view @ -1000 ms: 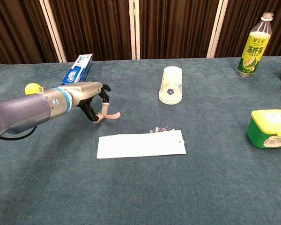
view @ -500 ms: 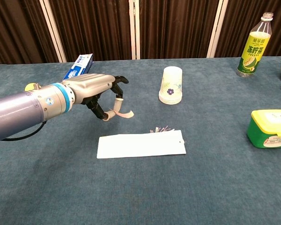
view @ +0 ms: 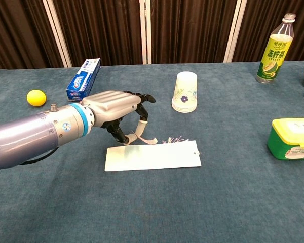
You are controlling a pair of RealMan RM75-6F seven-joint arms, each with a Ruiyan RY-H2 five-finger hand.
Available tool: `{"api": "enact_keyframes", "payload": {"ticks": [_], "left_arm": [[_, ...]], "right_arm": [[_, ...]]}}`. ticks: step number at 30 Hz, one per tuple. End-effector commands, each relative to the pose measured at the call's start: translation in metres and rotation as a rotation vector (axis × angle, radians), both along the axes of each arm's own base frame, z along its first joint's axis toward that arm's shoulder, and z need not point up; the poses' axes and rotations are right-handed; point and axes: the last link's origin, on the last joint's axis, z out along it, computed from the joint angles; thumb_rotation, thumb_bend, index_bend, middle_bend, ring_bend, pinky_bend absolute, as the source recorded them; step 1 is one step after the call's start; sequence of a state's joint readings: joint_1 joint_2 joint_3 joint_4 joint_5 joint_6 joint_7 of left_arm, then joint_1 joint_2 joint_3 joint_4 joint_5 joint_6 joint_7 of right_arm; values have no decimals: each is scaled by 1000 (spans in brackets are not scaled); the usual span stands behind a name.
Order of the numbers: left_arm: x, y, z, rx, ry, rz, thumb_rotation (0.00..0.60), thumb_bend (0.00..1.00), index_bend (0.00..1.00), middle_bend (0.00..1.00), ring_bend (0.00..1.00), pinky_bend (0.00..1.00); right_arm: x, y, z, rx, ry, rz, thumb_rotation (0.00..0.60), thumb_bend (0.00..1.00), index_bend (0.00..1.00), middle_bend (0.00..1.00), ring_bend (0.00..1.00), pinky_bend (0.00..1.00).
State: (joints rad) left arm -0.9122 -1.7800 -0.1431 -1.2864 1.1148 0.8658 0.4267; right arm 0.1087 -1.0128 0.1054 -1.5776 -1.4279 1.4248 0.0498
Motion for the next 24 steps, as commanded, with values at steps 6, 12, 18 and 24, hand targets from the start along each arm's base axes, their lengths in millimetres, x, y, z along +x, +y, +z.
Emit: {"api": "enact_keyframes", "payload": {"ticks": [6,12,18,24], "left_arm": [[4,0,-10,10,34,4,600,449,611,0,0,0],[1,-3,-12,-26,62,29,600,148,262,0,0,0],[3,-2,0,-10,48,37,600,49,155,0,0,0],[5,2,21,37,-13,44,600,51,130,0,0,0]], "right_arm": [[-1,0,1,-3,-3,-4,600,0,19,0,0,0],[-1,0,1,-2,-3,-3,600,0,19,0,0,0],[-1,0,0,-2,-2,-1,600,0,19,0,0,0],[0,0,0,-1,1,1,600,0,19,0,0,0]]}}
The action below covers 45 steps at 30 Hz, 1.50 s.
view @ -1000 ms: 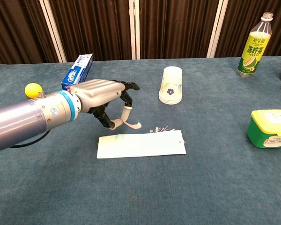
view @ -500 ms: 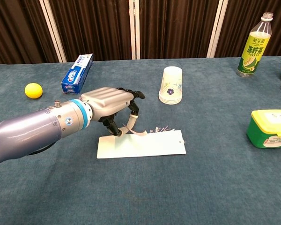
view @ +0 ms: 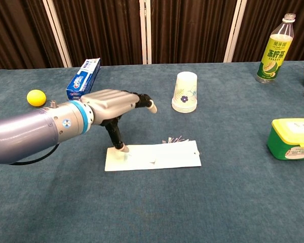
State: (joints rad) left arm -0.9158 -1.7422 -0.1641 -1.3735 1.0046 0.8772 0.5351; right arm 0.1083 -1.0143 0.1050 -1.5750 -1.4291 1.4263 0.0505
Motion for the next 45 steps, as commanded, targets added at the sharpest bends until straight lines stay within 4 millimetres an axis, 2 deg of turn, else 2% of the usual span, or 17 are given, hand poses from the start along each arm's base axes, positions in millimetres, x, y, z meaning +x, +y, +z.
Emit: {"api": "enact_keyframes", "payload": {"ticks": [1,6,10,17,22,23,26,28,33,37,39,43,45], "left_arm": [[1,4,16,35,-42,3,600,51,121,0,0,0],[-4,13,50,119,-99,8,600,52,16,0,0,0],[-16,19,80,195,-131,30,600,32,0,0,0,0],[-63,15,146,321,-124,132,584,0,0,0,0,0],[-96,-3,196,445,-117,203,600,0,0,0,0,0],[-106,-12,209,478,-103,229,600,0,0,0,0,0],[-121,-29,227,517,-71,274,600,0,0,0,0,0],[-134,-45,239,542,-44,312,600,0,0,0,0,0],[-150,-74,255,577,-38,376,600,0,0,0,0,0],[-160,-94,260,578,-64,430,600,0,0,0,0,0],[-163,-99,263,575,-79,442,600,0,0,0,0,0],[-165,-102,266,573,-91,441,600,0,0,0,0,0],[-165,-103,267,573,-95,435,600,0,0,0,0,0]], "right_arm": [[0,0,0,0,1,1,600,0,19,0,0,0],[1,1,-1,4,2,2,600,0,19,0,0,0],[1,1,-5,15,8,3,600,0,22,0,0,0],[4,-4,-16,55,33,14,600,0,17,0,0,0],[16,-19,-32,134,79,74,600,0,8,0,0,0],[23,-25,-38,169,87,101,600,0,8,0,0,0],[40,-40,-48,240,94,158,600,0,8,0,0,0],[59,-54,-56,301,106,216,600,0,8,0,0,0],[103,-76,-75,434,129,329,600,0,9,0,0,0],[144,-92,-98,572,146,413,600,7,8,0,0,0],[162,-97,-110,629,167,454,600,49,10,0,0,0],[198,-103,-132,727,173,514,600,219,34,0,0,0],[212,-107,-143,768,180,533,600,266,44,0,0,0]]}}
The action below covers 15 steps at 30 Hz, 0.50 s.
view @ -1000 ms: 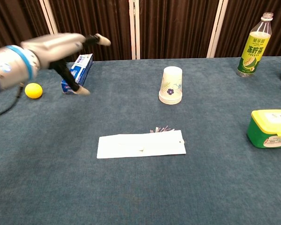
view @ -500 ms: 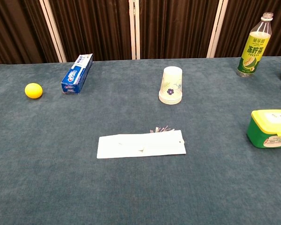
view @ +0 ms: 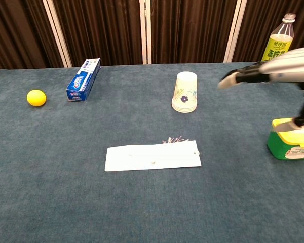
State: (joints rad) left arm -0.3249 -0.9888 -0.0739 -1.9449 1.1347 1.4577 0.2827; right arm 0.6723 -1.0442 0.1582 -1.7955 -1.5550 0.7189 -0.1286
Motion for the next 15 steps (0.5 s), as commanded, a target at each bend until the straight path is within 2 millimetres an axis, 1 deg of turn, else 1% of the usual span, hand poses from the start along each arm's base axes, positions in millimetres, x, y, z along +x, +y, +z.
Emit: {"api": "enact_keyframes", "payload": {"ticks": [1,5,8,9,12,15], "left_arm": [[-1,-2,1,0,-2,-6,600,0,0,0,0,0],[-2,-1,0,-13,1,-10,600,0,0,0,0,0],[-3,0,-1,-19,0,-14,600,0,0,0,0,0],[-3,0,-1,-20,0,-14,600,0,0,0,0,0],[-5,1,-3,-28,-5,-14,600,0,0,0,0,0],[-5,3,-4,-36,-11,-16,600,0,0,0,0,0]], "right_arm": [[43,-6,-26,99,4,65,600,282,47,0,0,0],[68,-13,-45,150,26,92,600,323,49,0,0,0],[82,-15,-60,179,37,105,600,338,50,0,0,0],[83,-16,-63,181,41,107,600,344,51,0,0,0],[91,-22,-82,177,78,123,600,356,53,0,0,0],[96,-24,-97,175,101,123,600,357,53,0,0,0]]}}
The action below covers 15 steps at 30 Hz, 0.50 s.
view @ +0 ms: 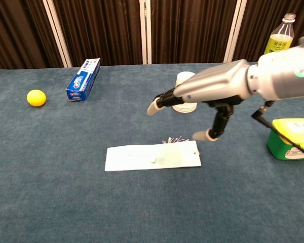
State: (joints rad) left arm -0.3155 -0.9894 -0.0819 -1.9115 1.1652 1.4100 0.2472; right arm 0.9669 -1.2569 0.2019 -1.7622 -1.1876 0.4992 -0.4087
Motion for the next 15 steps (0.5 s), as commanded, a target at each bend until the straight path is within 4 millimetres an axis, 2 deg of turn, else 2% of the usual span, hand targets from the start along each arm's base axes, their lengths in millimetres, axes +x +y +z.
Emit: {"api": "enact_keyframes", "payload": {"ticks": [1,10,15], "left_arm": [[0,1,-1,-6,-8,-1,600,0,0,0,0,0],[-2,5,-1,-11,-21,3,600,0,0,0,0,0],[-4,6,3,2,-37,8,600,0,0,0,0,0]], "right_arm": [[11,-2,-27,6,44,22,600,358,53,0,0,0],[14,9,-67,-4,141,50,600,357,58,0,0,0],[12,13,-76,-16,153,35,600,357,64,0,0,0]]}}
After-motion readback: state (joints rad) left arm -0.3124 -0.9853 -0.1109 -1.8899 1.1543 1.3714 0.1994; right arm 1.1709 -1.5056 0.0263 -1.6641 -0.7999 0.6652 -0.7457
